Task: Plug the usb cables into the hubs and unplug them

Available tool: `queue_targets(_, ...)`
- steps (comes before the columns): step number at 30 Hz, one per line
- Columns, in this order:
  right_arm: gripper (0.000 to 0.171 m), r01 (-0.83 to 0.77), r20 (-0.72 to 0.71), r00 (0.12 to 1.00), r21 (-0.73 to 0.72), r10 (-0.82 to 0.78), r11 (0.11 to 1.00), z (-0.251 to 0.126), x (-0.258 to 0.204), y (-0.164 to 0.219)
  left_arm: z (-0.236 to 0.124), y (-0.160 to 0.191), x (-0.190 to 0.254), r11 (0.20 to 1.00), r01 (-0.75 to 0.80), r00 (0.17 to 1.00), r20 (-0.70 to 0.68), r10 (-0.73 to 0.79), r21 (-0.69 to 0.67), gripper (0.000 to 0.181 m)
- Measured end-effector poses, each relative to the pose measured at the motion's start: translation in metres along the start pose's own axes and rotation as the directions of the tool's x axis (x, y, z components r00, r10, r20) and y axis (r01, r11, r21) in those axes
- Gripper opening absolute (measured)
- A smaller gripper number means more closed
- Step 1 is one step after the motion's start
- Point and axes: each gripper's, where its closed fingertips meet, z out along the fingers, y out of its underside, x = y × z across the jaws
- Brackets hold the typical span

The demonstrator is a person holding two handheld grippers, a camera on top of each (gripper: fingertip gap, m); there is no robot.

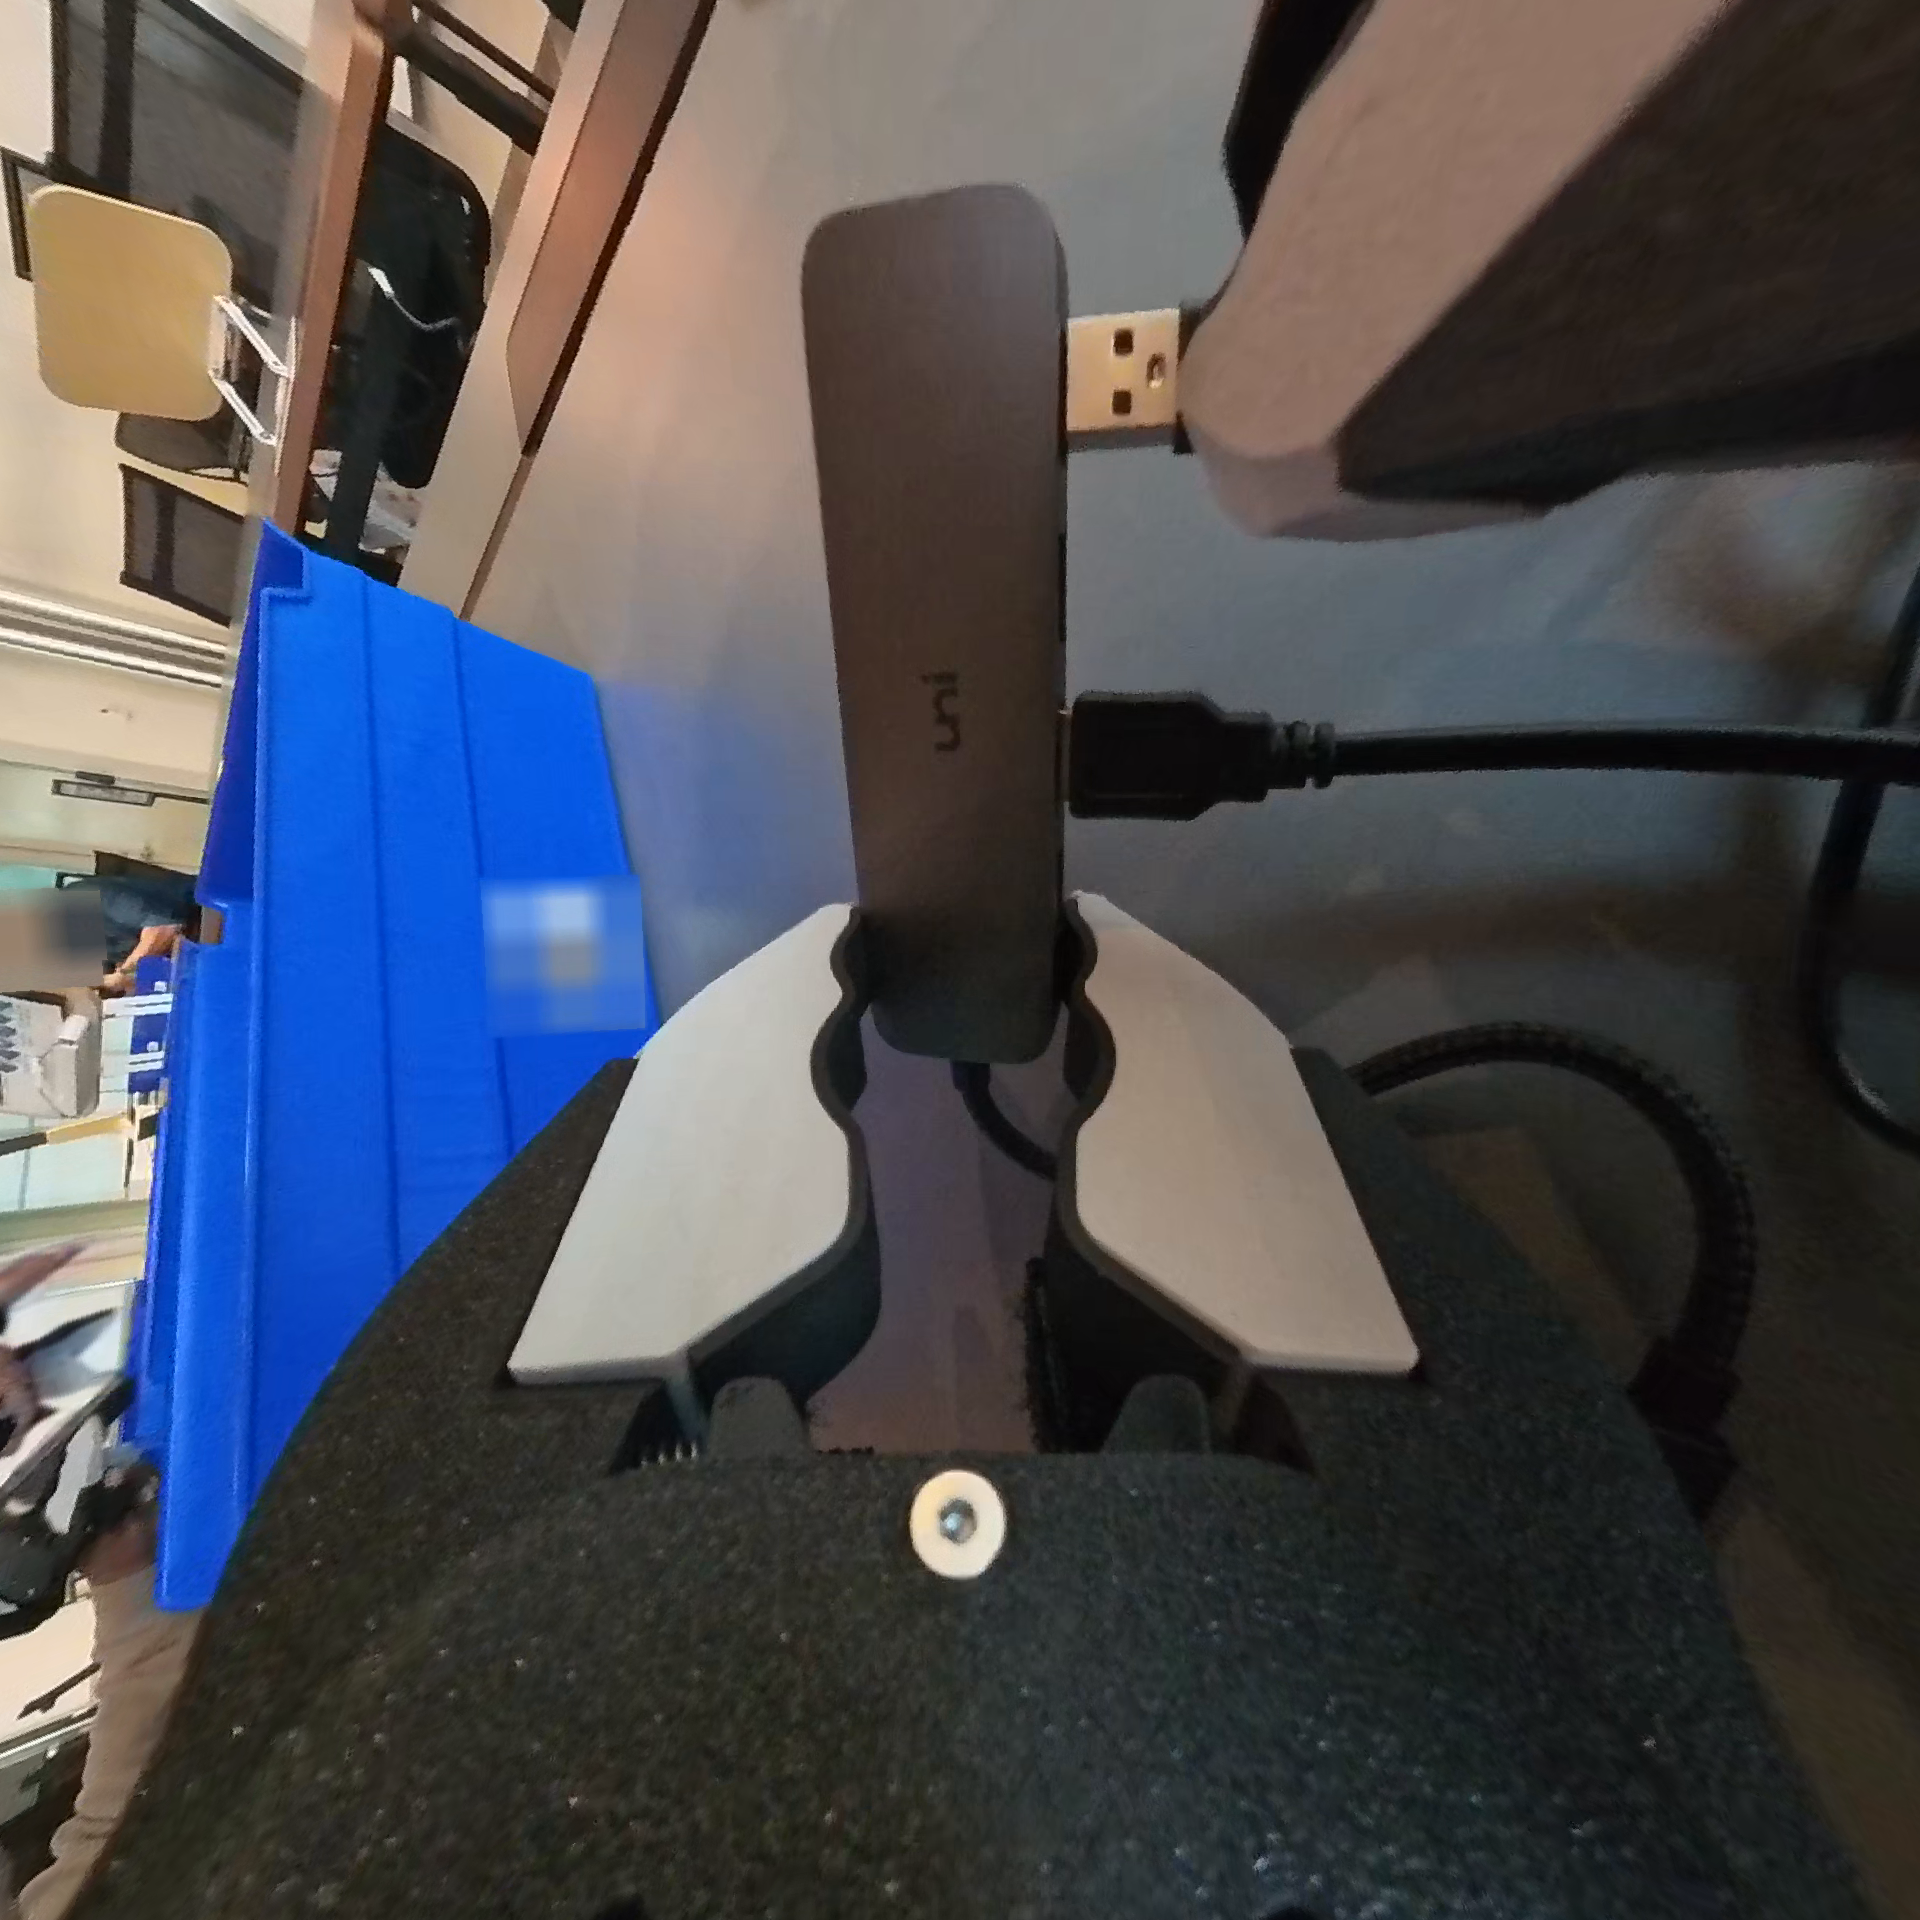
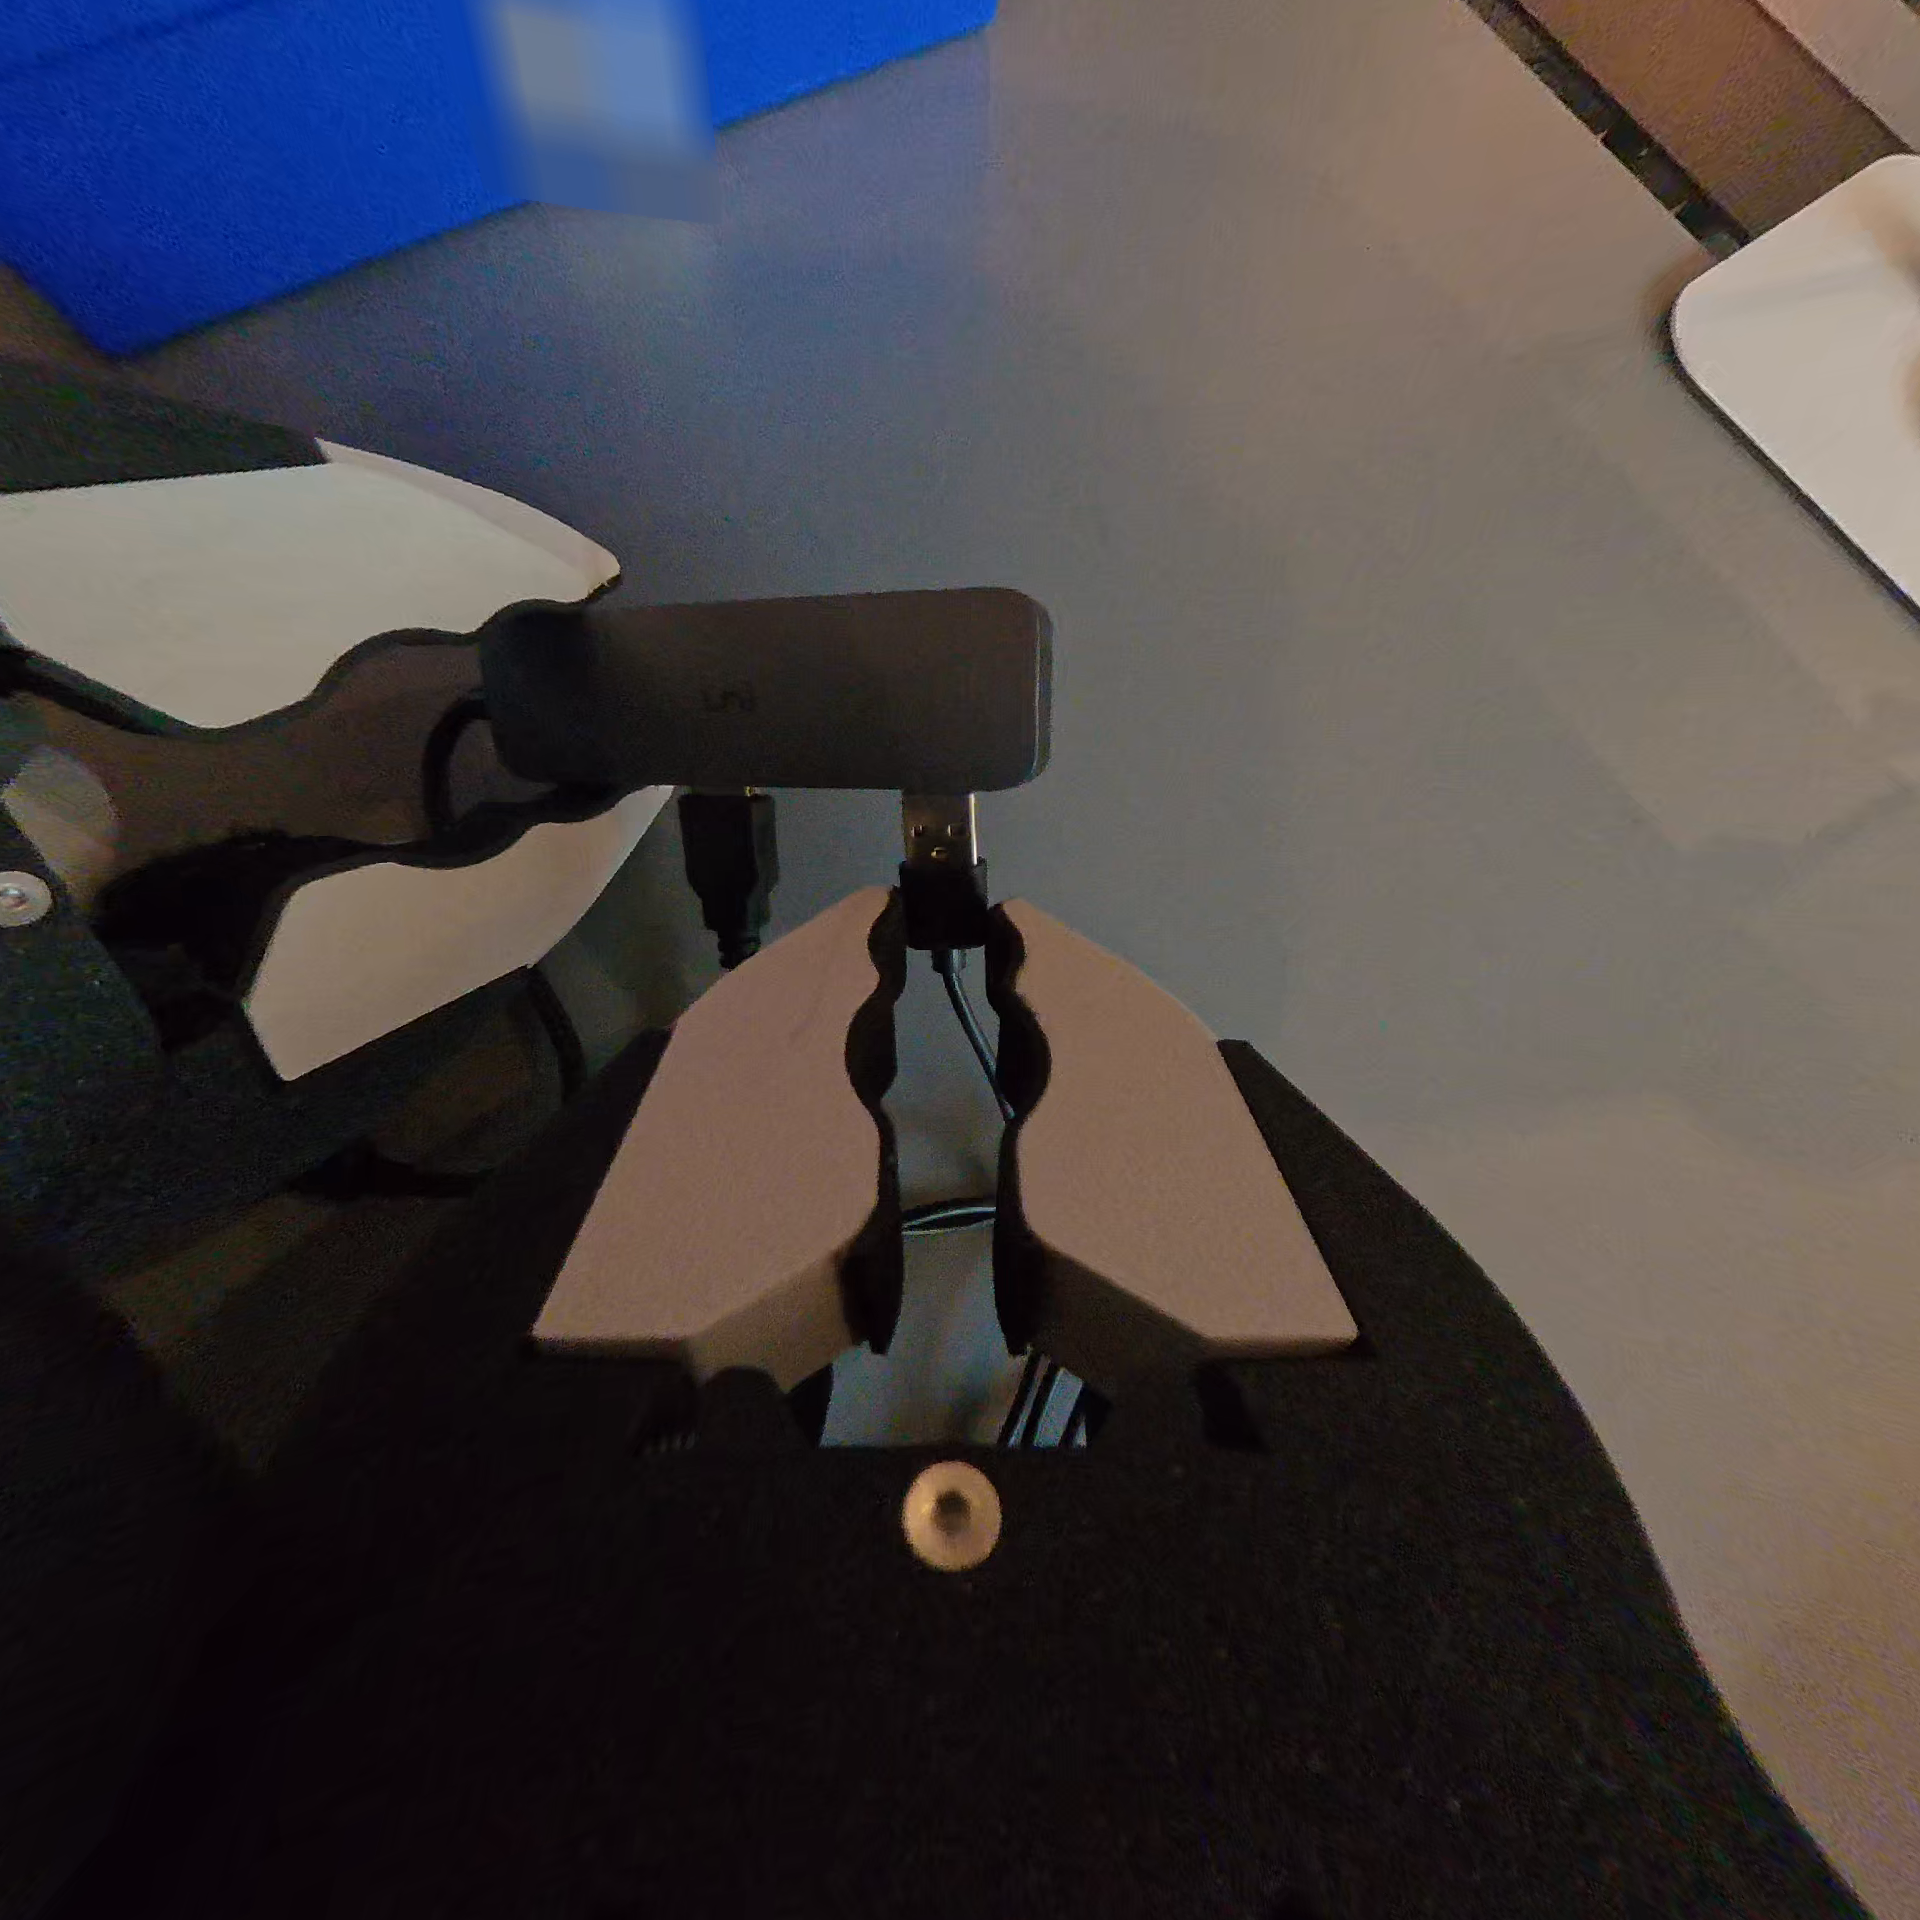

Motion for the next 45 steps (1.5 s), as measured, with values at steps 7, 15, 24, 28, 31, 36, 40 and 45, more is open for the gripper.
queue_targets(7, 0.013, 0.019, 0.01, 1.0, 0.037, -0.02, 0.999, 0.001, 0.0, 0.001, -0.001, -0.001, 0.005, 1.0, 0.001, 0.998, -0.063, -0.001, -0.005, 0.035)
queue_targets(15, 0.013, 0.092, 0.001, 0.996, 0.022, -0.093, 0.995, -0.002, 0.001, 0.005, -0.002, -0.005, 0.009, 0.992, -0.125, 0.985, -0.116, 0.127, 0.028, 0.036)
queue_targets(24, 0.014, 0.008, 0.093, 0.996, 0.046, -0.013, 0.999, -0.002, -0.001, 0.009, 0.0, -0.006, 0.009, 0.993, -0.113, 0.983, -0.142, 0.114, 0.014, 0.035)
queue_targets(28, 0.015, -0.031, 0.241, 0.971, 0.093, 0.008, 0.995, -0.003, -0.012, 0.011, 0.003, -0.003, 0.008, 0.999, 0.038, 0.97, -0.242, -0.034, 0.012, 0.035)
queue_targets(31, 0.031, -0.021, 0.28, 0.96, 0.085, -0.003, 0.996, -0.005, -0.006, 0.023, 0.009, 0.009, -0.004, 0.997, 0.063, 0.976, -0.206, -0.069, -0.033, 0.035)
queue_targets(36, 0.035, -0.029, 0.389, 0.921, 0.132, -0.025, 0.991, -0.024, -0.001, 0.023, 0.011, 0.018, -0.014, 0.994, 0.093, 0.975, -0.196, -0.103, -0.06, 0.035)
queue_targets(40, 0.024, 0.233, 0.325, 0.911, 0.101, -0.253, 0.967, -0.025, -0.003, 0.021, 0.011, 0.027, -0.022, 0.987, 0.128, 0.971, -0.189, -0.144, -0.096, 0.035)
queue_targets(45, 0.028, 0.414, 0.298, 0.875, -0.048, -0.383, 0.909, 0.007, -0.011, 0.027, 0.012, 0.036, -0.019, 0.97, 0.204, 0.939, -0.252, -0.233, -0.135, 0.035)
